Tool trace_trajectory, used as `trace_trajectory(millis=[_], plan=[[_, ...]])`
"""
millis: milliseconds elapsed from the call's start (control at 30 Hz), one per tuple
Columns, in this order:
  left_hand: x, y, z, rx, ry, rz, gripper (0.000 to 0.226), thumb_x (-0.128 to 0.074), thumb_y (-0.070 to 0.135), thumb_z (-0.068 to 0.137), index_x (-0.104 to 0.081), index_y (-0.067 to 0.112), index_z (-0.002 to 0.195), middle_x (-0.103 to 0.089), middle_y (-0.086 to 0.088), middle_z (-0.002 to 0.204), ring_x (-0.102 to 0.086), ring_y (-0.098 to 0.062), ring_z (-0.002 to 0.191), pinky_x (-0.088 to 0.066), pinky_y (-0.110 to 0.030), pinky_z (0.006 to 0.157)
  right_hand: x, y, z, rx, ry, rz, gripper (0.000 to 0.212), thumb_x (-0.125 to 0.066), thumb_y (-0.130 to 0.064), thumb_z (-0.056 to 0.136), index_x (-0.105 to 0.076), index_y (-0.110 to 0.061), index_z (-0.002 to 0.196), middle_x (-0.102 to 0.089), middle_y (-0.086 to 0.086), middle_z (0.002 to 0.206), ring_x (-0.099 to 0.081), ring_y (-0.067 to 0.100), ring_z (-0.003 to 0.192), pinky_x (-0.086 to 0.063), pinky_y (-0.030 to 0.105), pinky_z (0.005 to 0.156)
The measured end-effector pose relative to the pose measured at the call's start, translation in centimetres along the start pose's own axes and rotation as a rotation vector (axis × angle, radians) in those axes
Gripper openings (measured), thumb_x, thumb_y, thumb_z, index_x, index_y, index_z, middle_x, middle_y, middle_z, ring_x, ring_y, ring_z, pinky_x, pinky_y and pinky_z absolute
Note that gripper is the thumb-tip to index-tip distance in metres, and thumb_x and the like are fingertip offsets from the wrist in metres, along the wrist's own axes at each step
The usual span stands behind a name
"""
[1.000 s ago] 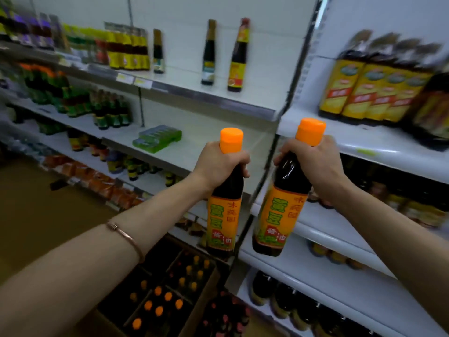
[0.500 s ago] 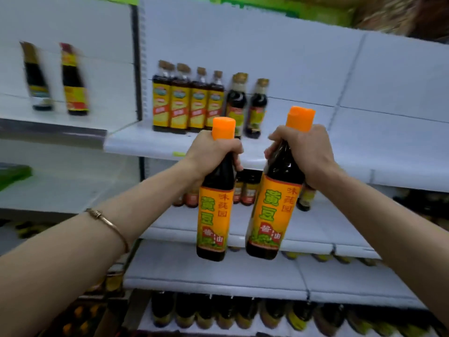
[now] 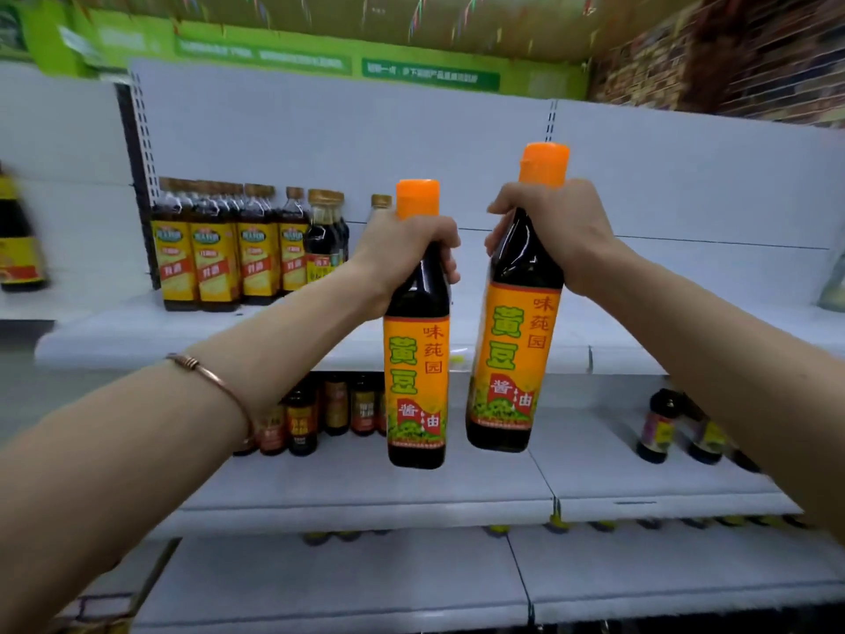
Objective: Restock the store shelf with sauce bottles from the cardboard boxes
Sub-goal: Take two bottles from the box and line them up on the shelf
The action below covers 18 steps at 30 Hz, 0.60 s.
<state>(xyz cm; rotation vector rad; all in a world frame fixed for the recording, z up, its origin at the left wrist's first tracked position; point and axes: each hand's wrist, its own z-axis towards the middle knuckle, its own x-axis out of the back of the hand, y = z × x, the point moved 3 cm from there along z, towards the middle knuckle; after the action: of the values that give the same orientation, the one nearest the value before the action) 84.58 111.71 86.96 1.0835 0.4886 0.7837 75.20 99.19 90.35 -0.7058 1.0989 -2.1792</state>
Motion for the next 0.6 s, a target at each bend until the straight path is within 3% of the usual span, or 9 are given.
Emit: trace_trajectory(millis=[167, 367, 500, 600], plan=[[1.5, 0.7, 4.7, -0.047, 0.019, 0.007, 0.017, -0.059, 0.002, 0.079, -0.054, 0.006, 0.064, -0.059, -0.008, 0.055, -0.061, -0.023, 0.054, -0.052, -0.027, 0.058, -0.2, 0.0, 4.6, 0.032, 0.026, -0.028, 0.013, -0.067, -0.014, 0.077, -0.062, -0.002, 0.075, -0.073, 0.013, 0.07, -0.068, 0.023, 0.058, -0.057, 0.031, 0.065], [2.7, 1.0, 10.5, -0.137, 0.068, 0.029, 0.018, -0.058, 0.0, 0.078, -0.055, 0.004, 0.061, -0.057, -0.008, 0.053, -0.058, -0.024, 0.052, -0.052, -0.028, 0.057, 0.3, 1.2, 11.1, 0.073, 0.119, 0.018, 0.015, -0.068, -0.015, 0.071, -0.061, -0.002, 0.071, -0.073, 0.013, 0.067, -0.069, 0.027, 0.06, -0.058, 0.037, 0.07], [2.6, 0.2, 15.2, -0.131, 0.105, 0.048, 0.016, -0.06, 0.002, 0.076, -0.055, 0.006, 0.061, -0.058, -0.007, 0.053, -0.059, -0.025, 0.053, -0.052, -0.032, 0.063, 0.0, 2.9, 15.6, 0.059, 0.078, 0.048, 0.016, -0.068, -0.015, 0.073, -0.06, -0.001, 0.071, -0.072, 0.013, 0.066, -0.067, 0.026, 0.057, -0.057, 0.035, 0.068], [1.9, -2.4, 18.6, -0.092, 0.114, 0.036, 0.013, -0.059, 0.002, 0.078, -0.055, 0.005, 0.066, -0.058, -0.008, 0.055, -0.059, -0.023, 0.052, -0.052, -0.03, 0.06, -0.7, 5.5, 19.0, 0.072, 0.026, 0.073, 0.015, -0.068, -0.014, 0.073, -0.061, -0.001, 0.074, -0.073, 0.014, 0.069, -0.069, 0.026, 0.058, -0.058, 0.034, 0.068]])
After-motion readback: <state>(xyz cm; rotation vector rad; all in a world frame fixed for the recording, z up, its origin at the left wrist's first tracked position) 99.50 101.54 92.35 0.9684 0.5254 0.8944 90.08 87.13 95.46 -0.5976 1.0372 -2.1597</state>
